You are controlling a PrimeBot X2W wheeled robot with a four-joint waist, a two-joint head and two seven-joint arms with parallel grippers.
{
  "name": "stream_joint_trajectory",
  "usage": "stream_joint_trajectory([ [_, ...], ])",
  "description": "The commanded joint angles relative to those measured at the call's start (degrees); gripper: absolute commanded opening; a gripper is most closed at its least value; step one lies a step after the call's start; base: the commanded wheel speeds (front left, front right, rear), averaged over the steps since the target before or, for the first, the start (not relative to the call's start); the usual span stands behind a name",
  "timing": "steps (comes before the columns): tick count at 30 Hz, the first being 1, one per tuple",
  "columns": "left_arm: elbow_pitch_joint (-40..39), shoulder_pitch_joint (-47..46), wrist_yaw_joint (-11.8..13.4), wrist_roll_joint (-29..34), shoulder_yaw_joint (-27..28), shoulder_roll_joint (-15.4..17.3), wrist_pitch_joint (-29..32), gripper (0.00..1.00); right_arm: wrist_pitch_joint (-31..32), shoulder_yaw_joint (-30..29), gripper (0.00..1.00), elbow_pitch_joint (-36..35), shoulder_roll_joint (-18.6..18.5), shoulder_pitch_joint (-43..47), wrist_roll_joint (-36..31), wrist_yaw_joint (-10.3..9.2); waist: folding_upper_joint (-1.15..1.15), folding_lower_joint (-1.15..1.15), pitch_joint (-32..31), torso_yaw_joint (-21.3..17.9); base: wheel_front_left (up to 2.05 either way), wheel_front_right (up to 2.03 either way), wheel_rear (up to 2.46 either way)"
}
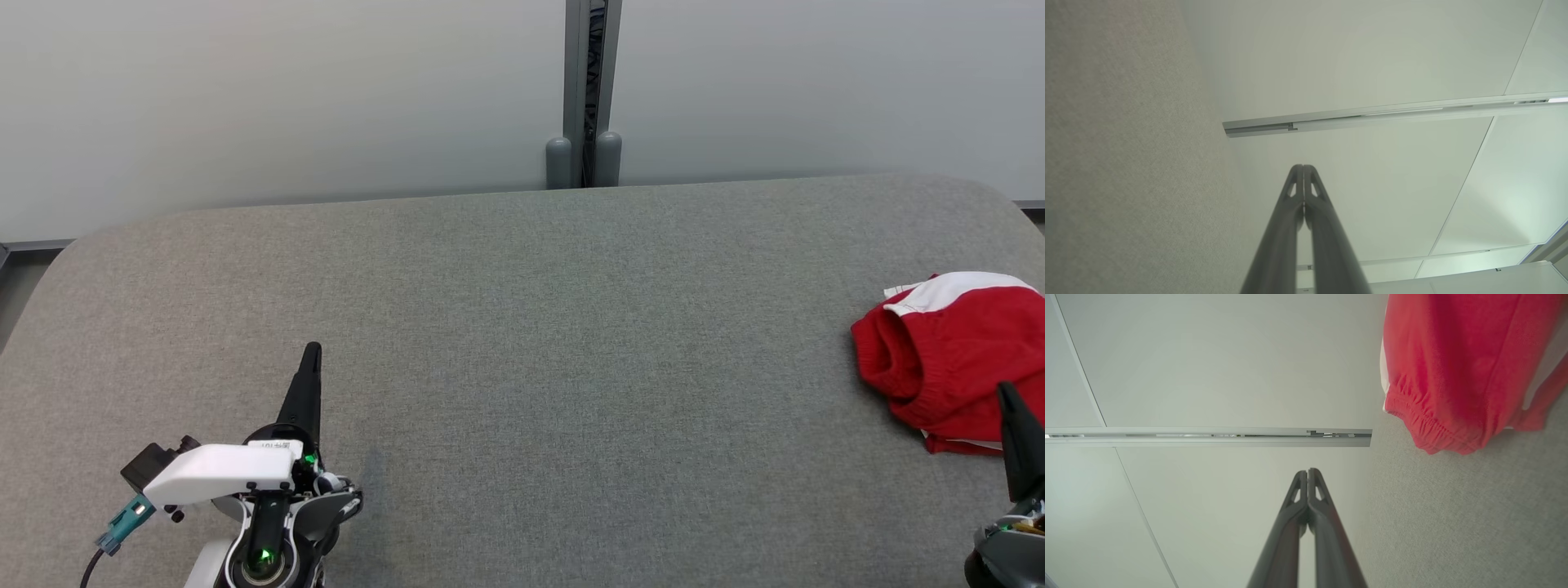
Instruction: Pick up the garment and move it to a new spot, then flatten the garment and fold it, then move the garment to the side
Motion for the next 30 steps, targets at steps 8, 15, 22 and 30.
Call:
stream_joint_trajectory([
  [8,0.1,-1.1,-0.2,-0.1,0.0,0.3,0.2,0.0,0.3,-0.5,0.0,0.2,0.1,-0.2,-0.4,0.02,0.0,0.0,0.0,0.0,0.0,0.0,0.0],
  [15,0.1,-1.1,-0.2,-0.1,0.0,0.3,0.2,0.0,0.5,-0.6,0.0,0.2,0.1,-0.3,-0.4,0.02,0.0,0.0,0.0,0.0,0.0,0.0,0.0],
  [22,0.1,-1.1,-0.2,-0.1,0.0,0.3,0.2,0.0,0.6,-0.7,0.0,0.2,0.2,-0.3,-0.5,0.01,0.0,0.0,0.0,0.0,0.0,0.0,0.0],
  [30,0.1,-1.1,-0.2,-0.1,0.0,0.3,0.2,0.0,0.7,-0.8,0.0,0.2,0.3,-0.3,-0.7,0.02,0.0,0.0,0.0,0.0,0.0,0.0,0.0],
])
